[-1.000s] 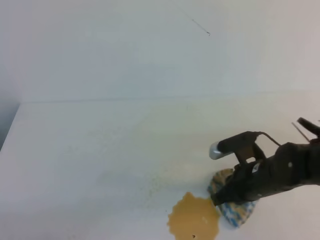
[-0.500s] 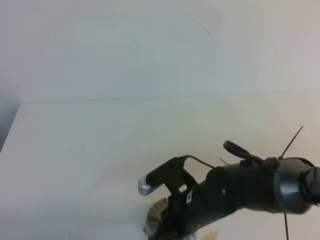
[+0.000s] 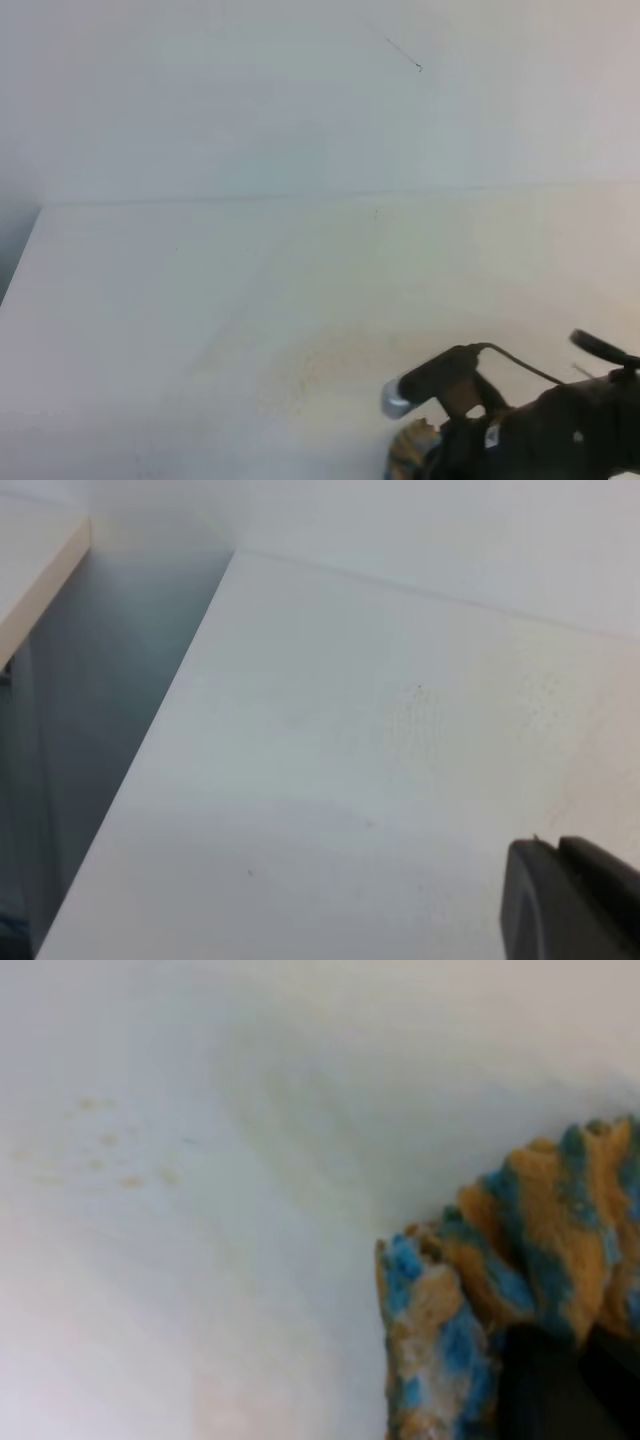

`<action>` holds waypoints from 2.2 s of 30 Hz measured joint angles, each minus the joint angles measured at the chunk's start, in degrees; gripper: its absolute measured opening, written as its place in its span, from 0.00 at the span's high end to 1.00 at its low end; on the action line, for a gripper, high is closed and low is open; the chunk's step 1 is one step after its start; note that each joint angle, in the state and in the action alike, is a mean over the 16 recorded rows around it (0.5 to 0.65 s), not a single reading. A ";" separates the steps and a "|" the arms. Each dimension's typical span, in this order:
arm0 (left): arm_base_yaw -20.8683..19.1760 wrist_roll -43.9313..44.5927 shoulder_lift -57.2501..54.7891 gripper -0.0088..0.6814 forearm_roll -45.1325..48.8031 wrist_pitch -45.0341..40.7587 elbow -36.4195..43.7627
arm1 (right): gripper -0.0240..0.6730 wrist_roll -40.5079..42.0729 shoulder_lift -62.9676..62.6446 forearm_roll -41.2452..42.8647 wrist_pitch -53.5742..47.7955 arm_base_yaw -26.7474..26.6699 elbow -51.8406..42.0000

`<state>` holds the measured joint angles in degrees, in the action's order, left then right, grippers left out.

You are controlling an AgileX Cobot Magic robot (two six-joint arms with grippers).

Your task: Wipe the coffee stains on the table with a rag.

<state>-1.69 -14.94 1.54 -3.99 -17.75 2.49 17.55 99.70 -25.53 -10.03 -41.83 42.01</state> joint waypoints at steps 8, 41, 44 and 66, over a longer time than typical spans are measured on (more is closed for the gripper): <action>0.00 0.00 0.00 0.99 0.00 0.00 0.00 | 0.95 -0.01 -3.69 2.48 2.15 13.59 -2.53; 0.00 0.00 0.00 0.99 0.00 0.00 0.00 | 0.95 2.25 9.12 -5.47 -1.06 -8.20 17.11; 0.00 0.00 0.00 0.99 0.00 0.00 0.00 | 0.95 3.20 12.69 -4.60 -2.58 -7.27 22.30; 0.00 0.00 0.00 0.99 0.00 0.00 0.00 | 0.96 -9.24 8.22 19.15 -14.61 12.39 30.82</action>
<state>-1.69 -14.94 1.54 -3.99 -17.75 2.49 8.31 107.91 -6.37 -24.64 -29.44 72.84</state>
